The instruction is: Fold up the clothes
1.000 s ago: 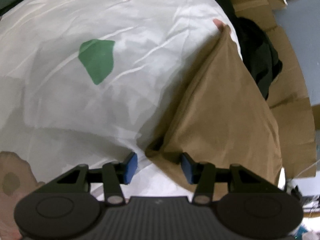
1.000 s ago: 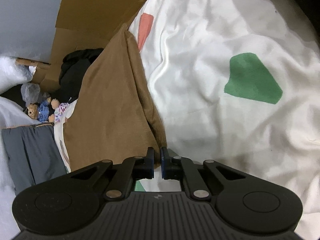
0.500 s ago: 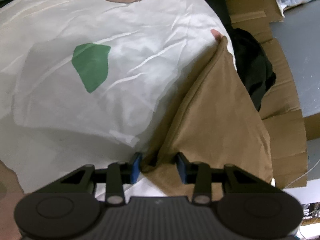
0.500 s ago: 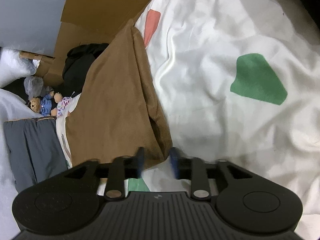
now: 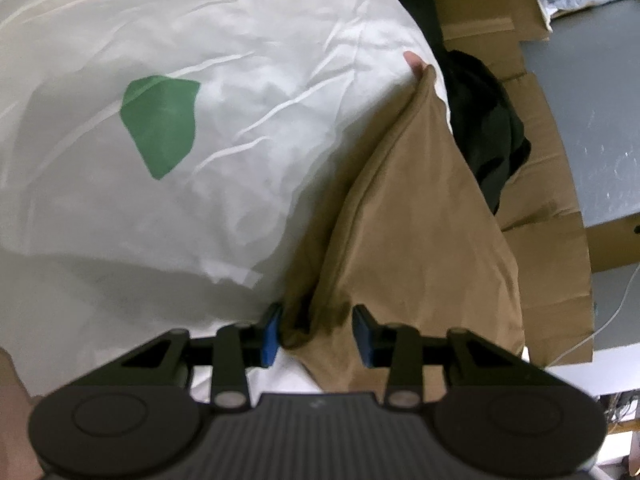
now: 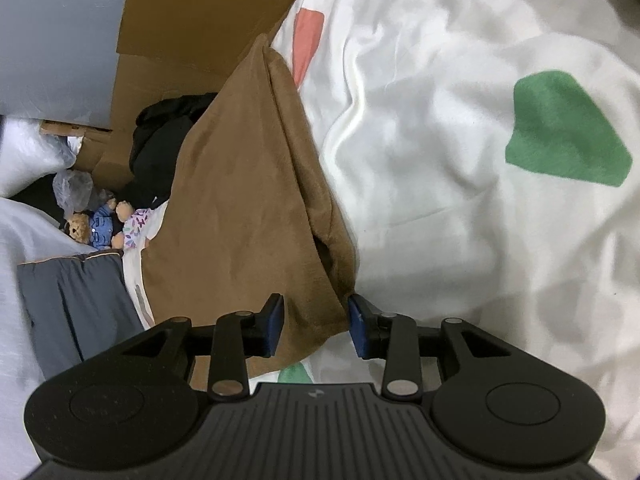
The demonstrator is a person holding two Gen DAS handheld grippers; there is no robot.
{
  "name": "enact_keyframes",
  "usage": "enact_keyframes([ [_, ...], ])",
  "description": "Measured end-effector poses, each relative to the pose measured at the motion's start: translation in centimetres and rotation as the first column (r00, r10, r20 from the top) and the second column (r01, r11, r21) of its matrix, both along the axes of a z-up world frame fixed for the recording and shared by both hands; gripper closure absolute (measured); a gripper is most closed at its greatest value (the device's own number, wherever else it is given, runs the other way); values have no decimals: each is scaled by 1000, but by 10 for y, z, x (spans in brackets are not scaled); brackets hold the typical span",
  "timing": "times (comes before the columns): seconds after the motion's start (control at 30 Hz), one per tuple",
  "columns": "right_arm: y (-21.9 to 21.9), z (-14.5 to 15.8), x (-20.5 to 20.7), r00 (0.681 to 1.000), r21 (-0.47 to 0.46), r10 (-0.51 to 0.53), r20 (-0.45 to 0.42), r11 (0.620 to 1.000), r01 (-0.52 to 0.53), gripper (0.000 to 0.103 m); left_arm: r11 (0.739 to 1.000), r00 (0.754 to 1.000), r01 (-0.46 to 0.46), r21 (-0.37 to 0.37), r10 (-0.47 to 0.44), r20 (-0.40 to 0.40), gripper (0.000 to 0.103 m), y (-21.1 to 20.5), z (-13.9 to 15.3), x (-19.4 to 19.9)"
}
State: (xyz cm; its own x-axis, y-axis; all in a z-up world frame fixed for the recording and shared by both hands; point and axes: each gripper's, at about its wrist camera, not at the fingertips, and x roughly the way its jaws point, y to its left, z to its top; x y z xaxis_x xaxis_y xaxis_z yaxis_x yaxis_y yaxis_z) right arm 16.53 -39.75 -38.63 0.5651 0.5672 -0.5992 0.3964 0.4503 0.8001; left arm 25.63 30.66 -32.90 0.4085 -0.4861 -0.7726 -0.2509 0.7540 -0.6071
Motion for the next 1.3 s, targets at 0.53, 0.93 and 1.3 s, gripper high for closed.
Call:
enact_keyframes([
  [0.53,-24,35,-14,999,-8,-36,15,999,37,93,993,992,97,73,-91,-84,95,-17,65,8],
  [0.93,-39,31,-40,999,1,-14,-30,1000,15,93,983,982,153,103,-140,-130,95,-27,78,-24],
  [1.3,-45,68,-32,995,-102,92,-28,990,-94,59,981,983,161,104,-150,-102,95,-40,92,-17],
])
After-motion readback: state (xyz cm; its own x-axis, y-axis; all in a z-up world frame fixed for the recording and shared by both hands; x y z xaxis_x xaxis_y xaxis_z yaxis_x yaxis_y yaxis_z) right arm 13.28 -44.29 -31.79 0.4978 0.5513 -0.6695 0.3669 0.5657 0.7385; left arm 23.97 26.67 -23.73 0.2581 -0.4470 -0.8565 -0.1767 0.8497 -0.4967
